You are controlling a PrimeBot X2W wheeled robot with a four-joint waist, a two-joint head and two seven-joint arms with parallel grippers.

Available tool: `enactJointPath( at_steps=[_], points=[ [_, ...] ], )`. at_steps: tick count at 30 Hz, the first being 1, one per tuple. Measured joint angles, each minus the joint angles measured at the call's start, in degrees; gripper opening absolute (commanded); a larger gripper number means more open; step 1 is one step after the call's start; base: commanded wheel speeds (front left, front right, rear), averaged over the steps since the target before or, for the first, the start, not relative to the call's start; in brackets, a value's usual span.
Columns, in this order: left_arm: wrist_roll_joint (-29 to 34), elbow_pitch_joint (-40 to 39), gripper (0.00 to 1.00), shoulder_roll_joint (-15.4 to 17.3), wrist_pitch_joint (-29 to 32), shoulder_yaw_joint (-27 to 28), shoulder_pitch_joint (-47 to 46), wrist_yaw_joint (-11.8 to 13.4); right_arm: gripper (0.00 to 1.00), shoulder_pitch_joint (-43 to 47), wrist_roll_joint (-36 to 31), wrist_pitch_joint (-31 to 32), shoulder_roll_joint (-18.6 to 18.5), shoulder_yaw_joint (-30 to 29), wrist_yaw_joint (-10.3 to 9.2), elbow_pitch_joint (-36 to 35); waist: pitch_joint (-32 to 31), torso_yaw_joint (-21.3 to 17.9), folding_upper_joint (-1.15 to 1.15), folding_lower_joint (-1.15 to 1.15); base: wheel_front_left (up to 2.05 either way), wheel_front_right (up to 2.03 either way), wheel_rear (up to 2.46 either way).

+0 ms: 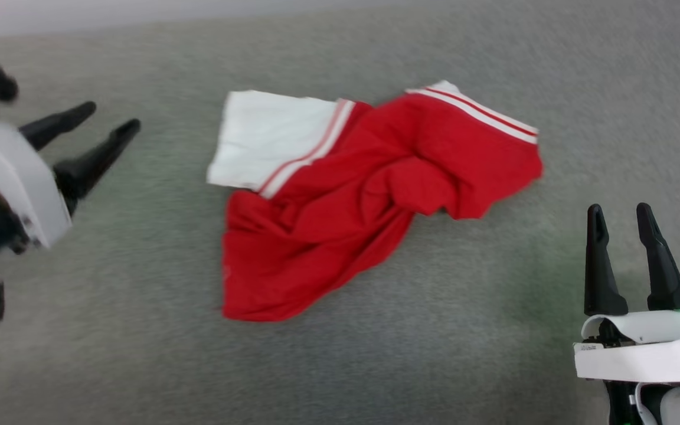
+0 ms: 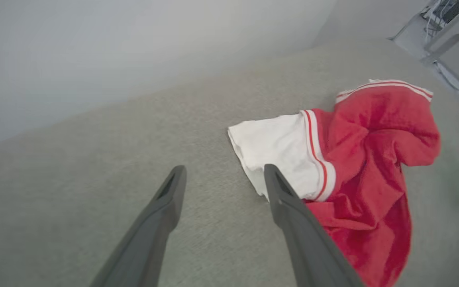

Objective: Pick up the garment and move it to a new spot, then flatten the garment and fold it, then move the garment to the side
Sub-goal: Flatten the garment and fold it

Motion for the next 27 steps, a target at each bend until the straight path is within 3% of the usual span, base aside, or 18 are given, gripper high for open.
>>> enactJointPath(
  at_steps=[2, 9, 13, 20, 21, 22, 23, 24, 25, 27],
  points=[
    [-7.5, 0.9, 1.0, 0.2, 8.1, -1.4, -3.5, 0.0, 1.0, 0.3, 1.2, 0.0, 0.0, 0.6, 0.0, -0.7, 1.3, -1.6, 0.0, 0.0, 0.0, 0.0, 0.0],
    [-21.7, 2.5, 1.0, 2.5, 30.6, -4.2, -9.4, 0.0, 1.0, 1.4, 3.6, -0.1, 0.0, 3.1, 0.0, -3.0, 5.5, -6.9, 0.0, 0.0, 0.0, 0.0, 0.0],
    [-26.1, 4.3, 1.0, 3.5, 36.2, -3.8, -10.5, 0.0, 1.0, 1.6, 4.6, -0.1, 0.0, 4.3, 0.0, -4.4, 7.7, -9.5, 0.0, 0.0, 0.0, 0.0, 0.0],
    [-30.0, 5.1, 0.98, 4.3, 38.6, -1.9, -10.7, 0.0, 1.0, 2.1, 5.1, -0.1, 0.0, 4.8, 0.0, -5.8, 11.2, -12.8, 0.0, 0.0, 0.0, 0.0, 0.0],
    [-31.2, 5.1, 0.82, 4.2, 39.0, -1.5, -10.7, 0.0, 1.0, 2.1, 5.2, -0.1, 0.0, 4.8, 0.0, -5.8, 11.5, -13.1, 0.0, 0.0, 0.0, 0.0, 0.0],
    [-31.6, 4.9, 0.53, 4.2, 39.3, -1.2, -10.7, 0.0, 1.0, 2.1, 5.2, -0.1, 0.0, 4.8, 0.0, -5.8, 11.9, -13.4, 0.0, 0.0, 0.0, 0.0, 0.0],
    [-31.6, 4.7, 0.53, 4.2, 39.4, -1.0, -10.7, 0.0, 1.0, 2.1, 5.2, -0.1, 0.0, 4.8, 0.0, -5.9, 12.1, -13.6, 0.0, 0.0, 0.0, 0.0, 0.0],
    [-31.5, 4.6, 0.35, 4.2, 39.4, -0.9, -10.6, 0.0, 1.0, 2.0, 5.1, -0.1, 0.0, 4.8, 0.0, -5.9, 12.4, -13.7, 0.0, 0.0, 0.0, 0.0, 0.0],
    [-31.4, 4.6, 0.04, 4.1, 39.4, -0.8, -10.5, 0.0, 1.0, 2.0, 5.1, -0.1, 0.0, 4.8, 0.0, -5.9, 12.5, -13.7, 0.0, 0.0, 0.0, 0.0, 0.0],
    [-31.4, 4.8, 0.0, 3.6, 39.4, -0.6, -10.1, 0.0, 1.0, 1.8, 4.9, -0.1, 0.0, 4.8, 0.0, -5.8, 12.4, -13.6, 0.0, 0.0, 0.0, 0.0, 0.0]
  ],
)
